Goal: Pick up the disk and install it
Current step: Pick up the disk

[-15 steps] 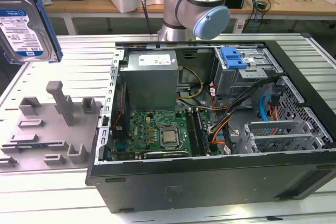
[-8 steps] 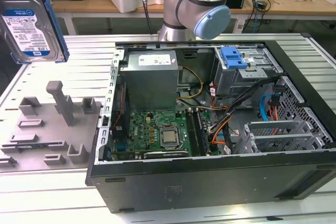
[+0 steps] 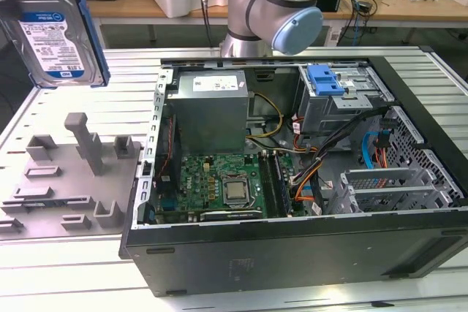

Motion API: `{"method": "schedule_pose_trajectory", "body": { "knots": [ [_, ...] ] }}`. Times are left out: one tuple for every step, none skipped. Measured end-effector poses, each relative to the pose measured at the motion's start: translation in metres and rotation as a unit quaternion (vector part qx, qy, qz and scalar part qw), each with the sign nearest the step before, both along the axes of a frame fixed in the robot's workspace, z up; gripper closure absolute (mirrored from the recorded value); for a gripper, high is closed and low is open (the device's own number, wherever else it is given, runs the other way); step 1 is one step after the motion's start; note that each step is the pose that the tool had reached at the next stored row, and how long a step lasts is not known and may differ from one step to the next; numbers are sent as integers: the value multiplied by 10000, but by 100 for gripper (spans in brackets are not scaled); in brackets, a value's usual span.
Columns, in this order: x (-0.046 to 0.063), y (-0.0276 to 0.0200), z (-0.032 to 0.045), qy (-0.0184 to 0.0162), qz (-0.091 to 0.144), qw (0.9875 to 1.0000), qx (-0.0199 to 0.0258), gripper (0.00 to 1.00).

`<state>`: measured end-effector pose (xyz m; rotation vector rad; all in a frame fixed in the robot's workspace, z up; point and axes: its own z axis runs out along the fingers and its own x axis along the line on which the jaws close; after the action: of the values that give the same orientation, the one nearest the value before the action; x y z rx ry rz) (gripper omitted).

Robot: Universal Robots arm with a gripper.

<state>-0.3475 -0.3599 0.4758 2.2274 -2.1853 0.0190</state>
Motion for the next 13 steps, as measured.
{"method": "schedule_pose_trajectory", "body": {
  "knots": [
    [17,-3,2,0,0,10000,0,63],
    [48,-8,5,0,0,10000,0,63],
    [76,-13,7,0,0,10000,0,63],
    [95,-16,8,0,0,10000,0,63],
    [120,-20,10,0,0,10000,0,63],
    [139,-23,12,0,0,10000,0,63],
    [164,-27,14,0,0,10000,0,63],
    [185,-30,15,0,0,10000,0,63],
    [218,-34,17,0,0,10000,0,63],
    [241,-38,19,0,0,10000,0,63],
    [259,-41,20,0,0,10000,0,63],
    [281,-45,21,0,0,10000,0,63],
    [305,-49,22,0,0,10000,0,63]
  ]
}}
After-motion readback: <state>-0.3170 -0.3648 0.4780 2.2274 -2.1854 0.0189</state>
